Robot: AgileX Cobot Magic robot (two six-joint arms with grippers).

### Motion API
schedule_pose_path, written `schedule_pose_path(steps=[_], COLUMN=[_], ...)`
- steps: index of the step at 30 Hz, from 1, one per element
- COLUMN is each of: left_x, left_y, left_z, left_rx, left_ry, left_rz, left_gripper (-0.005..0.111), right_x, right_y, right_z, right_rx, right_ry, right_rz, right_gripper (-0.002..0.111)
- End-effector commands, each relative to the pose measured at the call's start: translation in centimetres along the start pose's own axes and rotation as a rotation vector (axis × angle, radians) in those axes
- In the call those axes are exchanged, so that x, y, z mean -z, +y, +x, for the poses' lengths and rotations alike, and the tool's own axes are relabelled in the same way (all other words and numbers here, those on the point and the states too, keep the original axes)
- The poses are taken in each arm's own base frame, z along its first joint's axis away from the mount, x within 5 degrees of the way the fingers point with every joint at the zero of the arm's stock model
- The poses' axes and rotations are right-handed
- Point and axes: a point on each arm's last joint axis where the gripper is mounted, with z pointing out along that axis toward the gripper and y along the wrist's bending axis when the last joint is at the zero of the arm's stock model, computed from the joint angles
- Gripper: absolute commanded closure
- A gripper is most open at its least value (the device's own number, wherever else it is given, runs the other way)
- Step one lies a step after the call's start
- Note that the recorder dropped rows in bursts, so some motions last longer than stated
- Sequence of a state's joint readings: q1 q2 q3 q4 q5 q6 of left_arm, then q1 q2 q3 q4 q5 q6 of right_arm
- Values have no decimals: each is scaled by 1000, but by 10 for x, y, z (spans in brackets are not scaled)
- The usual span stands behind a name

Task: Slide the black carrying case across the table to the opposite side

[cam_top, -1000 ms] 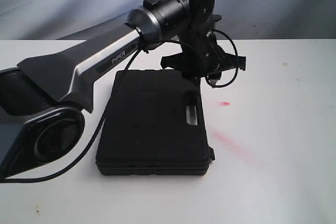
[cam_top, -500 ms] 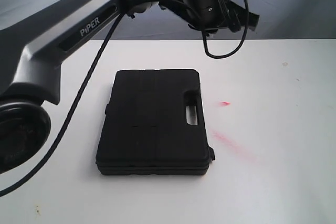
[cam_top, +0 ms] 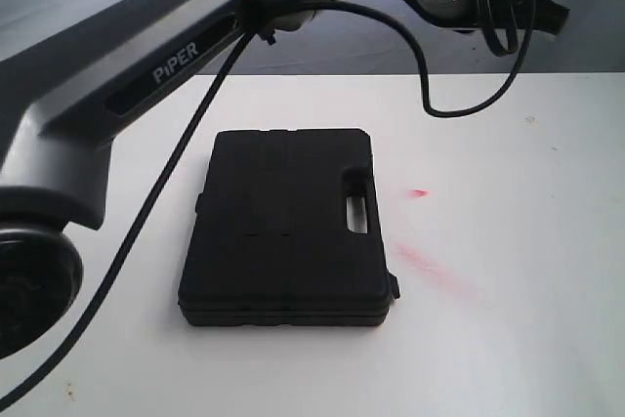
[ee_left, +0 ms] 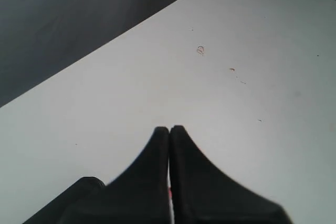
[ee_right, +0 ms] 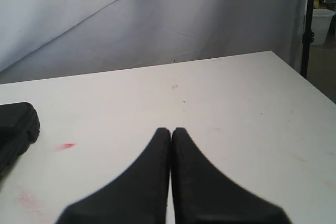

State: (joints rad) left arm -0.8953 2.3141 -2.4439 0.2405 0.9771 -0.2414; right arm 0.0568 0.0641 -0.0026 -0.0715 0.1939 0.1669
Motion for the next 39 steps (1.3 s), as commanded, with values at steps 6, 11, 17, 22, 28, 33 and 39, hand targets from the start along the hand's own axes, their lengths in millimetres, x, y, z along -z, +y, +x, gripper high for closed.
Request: schedule_pose_path(steps=[6,11,17,22,28,33,39], left_x=[17,30,89,152,209,246,259], left_y=[-4,-3,15,70,132,153,159], left_z=[1,9,47,104,178,231,285], left_rx=[-68,-95,-116,-43,129,229,374], left_ry=[-25,-61,-193,-243,-271,-396,-408], left_rz=[12,37,94,35,-116,-231,-331], left_gripper=[107,107,107,107,107,107,107], right_x=[0,0,0,0,0,0,0], right_y=[-1,-1,-1,-1,-1,-1,-1], right_z=[1,1,1,1,1,1,1], right_rx=[12,12,12,12,12,12,12], right_ry=[2,2,2,2,2,2,2], right_rz=[7,7,7,7,7,7,7], right_gripper=[108,108,108,108,108,108,108])
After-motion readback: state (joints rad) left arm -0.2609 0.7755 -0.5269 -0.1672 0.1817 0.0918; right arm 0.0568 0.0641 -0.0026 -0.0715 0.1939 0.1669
